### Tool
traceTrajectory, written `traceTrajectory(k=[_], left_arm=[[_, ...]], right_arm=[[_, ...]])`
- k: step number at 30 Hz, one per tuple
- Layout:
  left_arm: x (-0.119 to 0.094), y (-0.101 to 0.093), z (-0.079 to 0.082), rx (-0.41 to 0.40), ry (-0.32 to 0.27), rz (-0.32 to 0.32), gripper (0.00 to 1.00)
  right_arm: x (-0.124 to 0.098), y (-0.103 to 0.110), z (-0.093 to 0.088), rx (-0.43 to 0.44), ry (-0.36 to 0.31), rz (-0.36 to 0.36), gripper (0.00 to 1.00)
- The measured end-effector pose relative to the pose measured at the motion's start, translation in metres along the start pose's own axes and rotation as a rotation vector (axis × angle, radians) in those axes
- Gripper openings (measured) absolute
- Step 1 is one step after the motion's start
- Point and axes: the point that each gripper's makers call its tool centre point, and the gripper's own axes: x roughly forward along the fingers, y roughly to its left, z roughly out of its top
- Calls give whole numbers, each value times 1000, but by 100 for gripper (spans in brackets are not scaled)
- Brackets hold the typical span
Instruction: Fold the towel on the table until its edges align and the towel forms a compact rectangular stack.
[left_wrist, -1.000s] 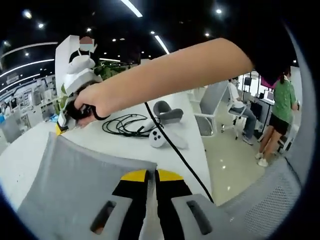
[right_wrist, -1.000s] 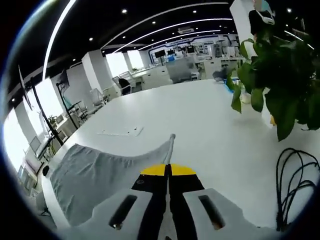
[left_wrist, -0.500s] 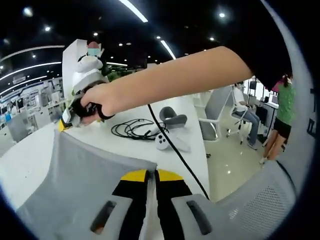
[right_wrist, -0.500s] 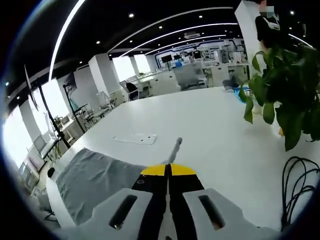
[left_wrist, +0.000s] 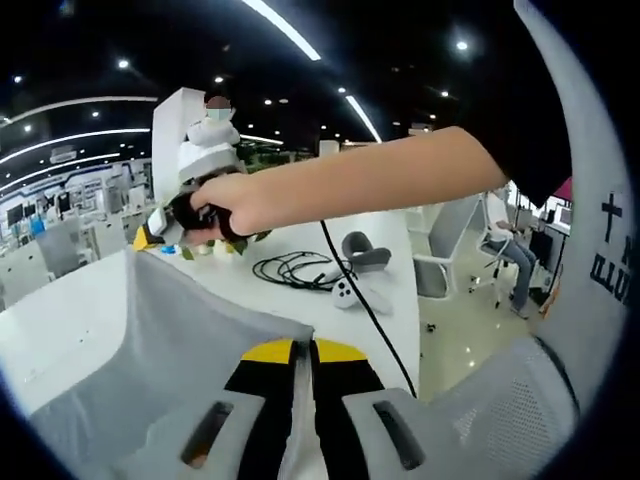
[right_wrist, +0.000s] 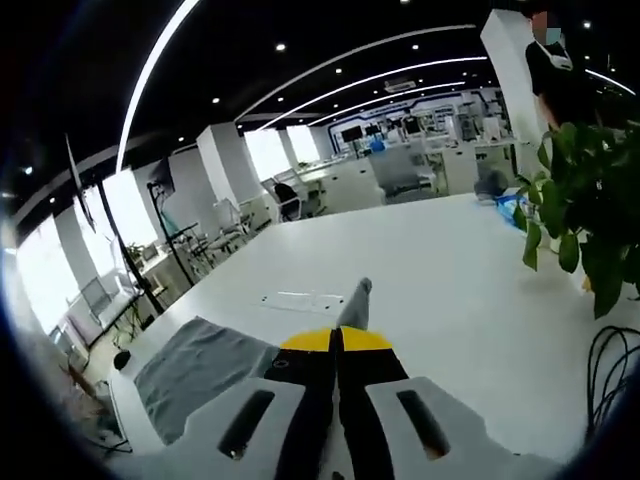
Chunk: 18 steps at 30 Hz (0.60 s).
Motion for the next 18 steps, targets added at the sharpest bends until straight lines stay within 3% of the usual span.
traceTrajectory(k=[18], left_arm=[[-85,40,6,-43,-45,167,6]], right_arm=[[22,88,29,-15,-51,111,0]])
